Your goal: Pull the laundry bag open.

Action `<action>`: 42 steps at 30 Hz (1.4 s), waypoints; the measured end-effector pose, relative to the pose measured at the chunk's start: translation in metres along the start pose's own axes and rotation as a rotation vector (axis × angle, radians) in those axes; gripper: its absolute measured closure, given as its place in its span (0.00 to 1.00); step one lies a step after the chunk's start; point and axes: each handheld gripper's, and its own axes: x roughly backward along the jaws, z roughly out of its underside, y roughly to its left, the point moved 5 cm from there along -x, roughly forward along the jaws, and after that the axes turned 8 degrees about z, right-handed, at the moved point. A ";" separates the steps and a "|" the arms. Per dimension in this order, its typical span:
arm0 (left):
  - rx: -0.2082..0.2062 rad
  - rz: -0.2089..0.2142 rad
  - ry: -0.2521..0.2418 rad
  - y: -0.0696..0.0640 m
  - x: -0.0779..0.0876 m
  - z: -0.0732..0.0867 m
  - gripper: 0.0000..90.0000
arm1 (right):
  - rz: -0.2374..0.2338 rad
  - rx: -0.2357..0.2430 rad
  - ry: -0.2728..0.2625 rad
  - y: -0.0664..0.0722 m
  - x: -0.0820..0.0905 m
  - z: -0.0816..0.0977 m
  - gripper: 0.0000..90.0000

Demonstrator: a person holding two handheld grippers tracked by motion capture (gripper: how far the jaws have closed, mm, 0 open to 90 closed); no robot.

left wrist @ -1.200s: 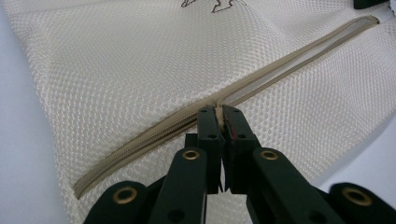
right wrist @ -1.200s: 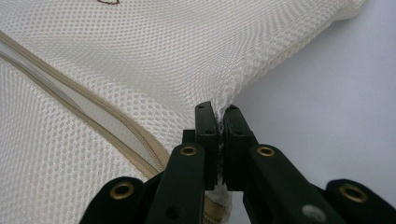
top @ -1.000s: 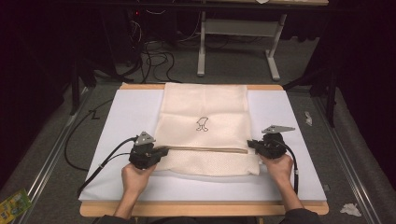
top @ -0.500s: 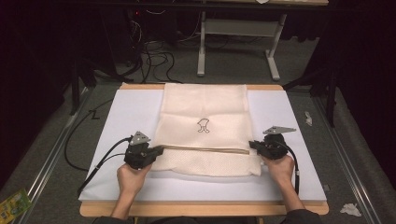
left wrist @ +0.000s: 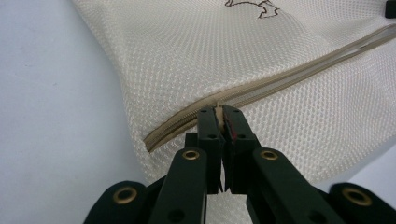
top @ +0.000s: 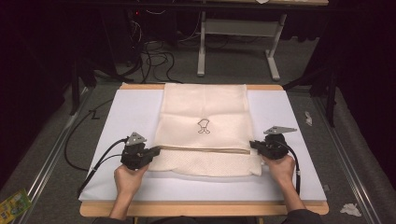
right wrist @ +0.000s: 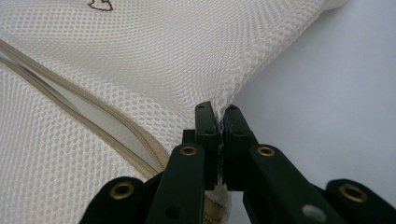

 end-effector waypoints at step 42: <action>0.031 0.005 -0.050 0.017 0.023 0.001 0.97 | 0.002 -0.024 -0.018 -0.007 0.010 -0.003 0.98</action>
